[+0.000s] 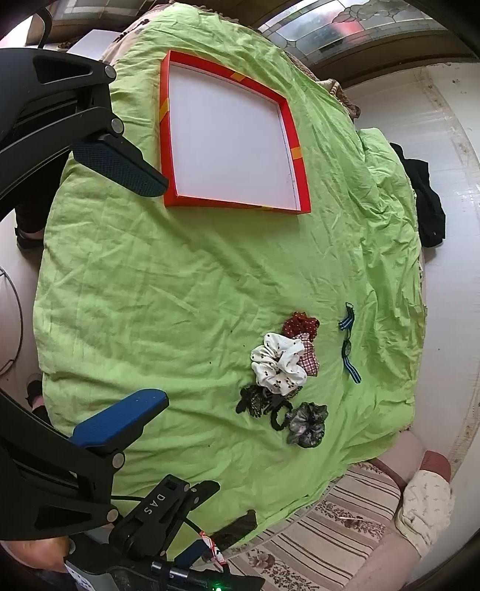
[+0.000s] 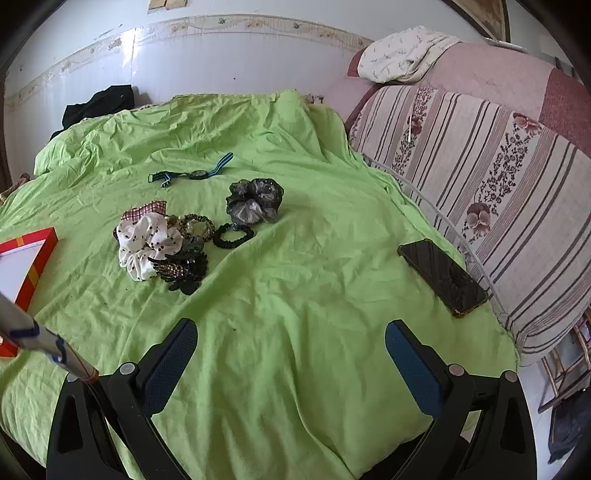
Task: Organize jewelry
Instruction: 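Move both tools toward the pile of hair accessories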
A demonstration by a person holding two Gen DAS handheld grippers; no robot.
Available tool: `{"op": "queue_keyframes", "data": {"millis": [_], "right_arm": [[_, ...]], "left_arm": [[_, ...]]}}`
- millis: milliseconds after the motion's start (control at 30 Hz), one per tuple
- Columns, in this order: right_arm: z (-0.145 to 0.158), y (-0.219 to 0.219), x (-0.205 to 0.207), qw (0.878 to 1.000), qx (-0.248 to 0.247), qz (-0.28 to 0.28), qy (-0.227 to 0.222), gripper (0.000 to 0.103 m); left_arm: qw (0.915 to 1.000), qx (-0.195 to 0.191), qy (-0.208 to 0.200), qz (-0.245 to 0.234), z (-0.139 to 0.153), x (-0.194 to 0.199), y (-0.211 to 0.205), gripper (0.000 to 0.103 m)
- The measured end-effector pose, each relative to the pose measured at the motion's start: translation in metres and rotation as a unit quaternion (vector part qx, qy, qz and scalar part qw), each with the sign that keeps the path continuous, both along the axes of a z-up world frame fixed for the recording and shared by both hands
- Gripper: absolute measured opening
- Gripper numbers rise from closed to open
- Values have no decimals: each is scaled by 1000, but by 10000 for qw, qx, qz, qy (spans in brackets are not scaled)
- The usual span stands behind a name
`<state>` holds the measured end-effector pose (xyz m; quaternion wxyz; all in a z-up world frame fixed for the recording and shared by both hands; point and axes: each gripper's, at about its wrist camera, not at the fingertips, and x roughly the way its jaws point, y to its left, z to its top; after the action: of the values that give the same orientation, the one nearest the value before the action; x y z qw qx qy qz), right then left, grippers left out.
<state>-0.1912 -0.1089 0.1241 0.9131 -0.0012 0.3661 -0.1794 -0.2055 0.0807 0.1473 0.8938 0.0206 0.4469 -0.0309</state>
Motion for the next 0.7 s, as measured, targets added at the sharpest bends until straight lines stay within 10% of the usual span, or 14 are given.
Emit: {"op": "queue_keyframes", "data": {"millis": [700], "right_arm": [[-29, -27, 23, 9992, 341, 182, -45, 103]], "left_arm": [[9984, 330, 454, -48, -40, 41, -23, 103]]}}
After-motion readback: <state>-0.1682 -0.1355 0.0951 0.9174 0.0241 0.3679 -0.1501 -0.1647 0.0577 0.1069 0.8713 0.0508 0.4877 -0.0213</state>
